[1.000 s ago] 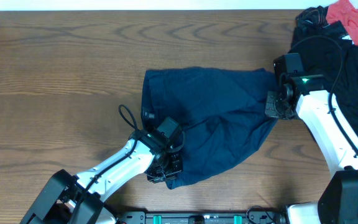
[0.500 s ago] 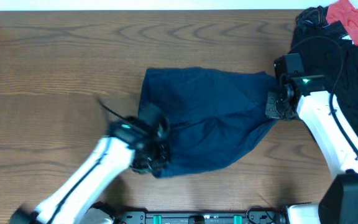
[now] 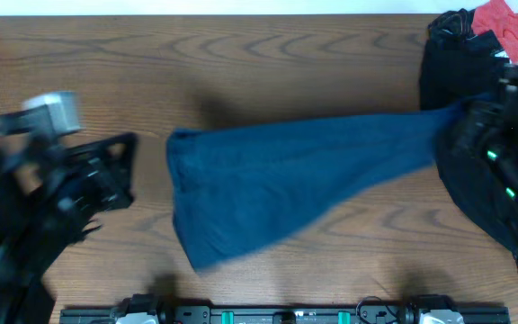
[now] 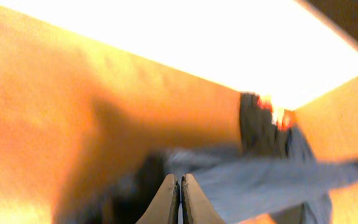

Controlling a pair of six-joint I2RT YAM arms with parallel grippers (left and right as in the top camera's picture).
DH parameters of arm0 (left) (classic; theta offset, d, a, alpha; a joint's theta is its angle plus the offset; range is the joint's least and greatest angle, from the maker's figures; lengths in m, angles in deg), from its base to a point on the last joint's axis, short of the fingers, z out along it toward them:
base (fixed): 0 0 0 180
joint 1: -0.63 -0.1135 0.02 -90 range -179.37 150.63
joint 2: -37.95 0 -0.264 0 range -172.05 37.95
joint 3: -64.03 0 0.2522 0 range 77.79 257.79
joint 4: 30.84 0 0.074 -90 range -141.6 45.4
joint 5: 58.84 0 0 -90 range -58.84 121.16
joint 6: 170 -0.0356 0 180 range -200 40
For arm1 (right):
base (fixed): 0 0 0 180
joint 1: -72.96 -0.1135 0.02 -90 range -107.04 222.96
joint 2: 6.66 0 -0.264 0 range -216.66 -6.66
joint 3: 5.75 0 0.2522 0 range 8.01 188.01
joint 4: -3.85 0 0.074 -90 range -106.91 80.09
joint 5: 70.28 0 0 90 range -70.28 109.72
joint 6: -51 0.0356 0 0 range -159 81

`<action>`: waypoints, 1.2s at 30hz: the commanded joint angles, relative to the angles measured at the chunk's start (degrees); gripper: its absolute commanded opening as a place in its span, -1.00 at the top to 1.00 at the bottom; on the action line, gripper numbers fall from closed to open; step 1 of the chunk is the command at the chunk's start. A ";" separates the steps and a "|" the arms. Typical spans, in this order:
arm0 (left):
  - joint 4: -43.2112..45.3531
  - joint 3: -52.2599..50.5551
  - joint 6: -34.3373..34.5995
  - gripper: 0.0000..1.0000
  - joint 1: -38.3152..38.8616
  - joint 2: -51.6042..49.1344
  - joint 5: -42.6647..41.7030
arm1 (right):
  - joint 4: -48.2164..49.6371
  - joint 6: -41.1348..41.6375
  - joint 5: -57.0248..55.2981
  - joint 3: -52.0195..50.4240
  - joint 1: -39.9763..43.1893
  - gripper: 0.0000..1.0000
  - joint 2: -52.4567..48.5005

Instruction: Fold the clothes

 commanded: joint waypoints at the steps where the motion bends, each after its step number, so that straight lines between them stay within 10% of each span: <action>1: -0.17 6.10 -2.25 0.88 -2.36 -0.24 0.79 | -0.79 -2.01 -1.79 4.28 0.83 0.98 0.50; 19: -15.89 0.92 -4.31 0.88 -2.43 -11.32 -7.72 | -7.37 -2.21 -1.77 9.29 0.81 0.98 -7.69; 36: -3.52 -12.66 -10.82 0.88 11.28 -27.52 -10.12 | -6.05 -1.51 -4.00 9.29 0.07 0.98 -16.20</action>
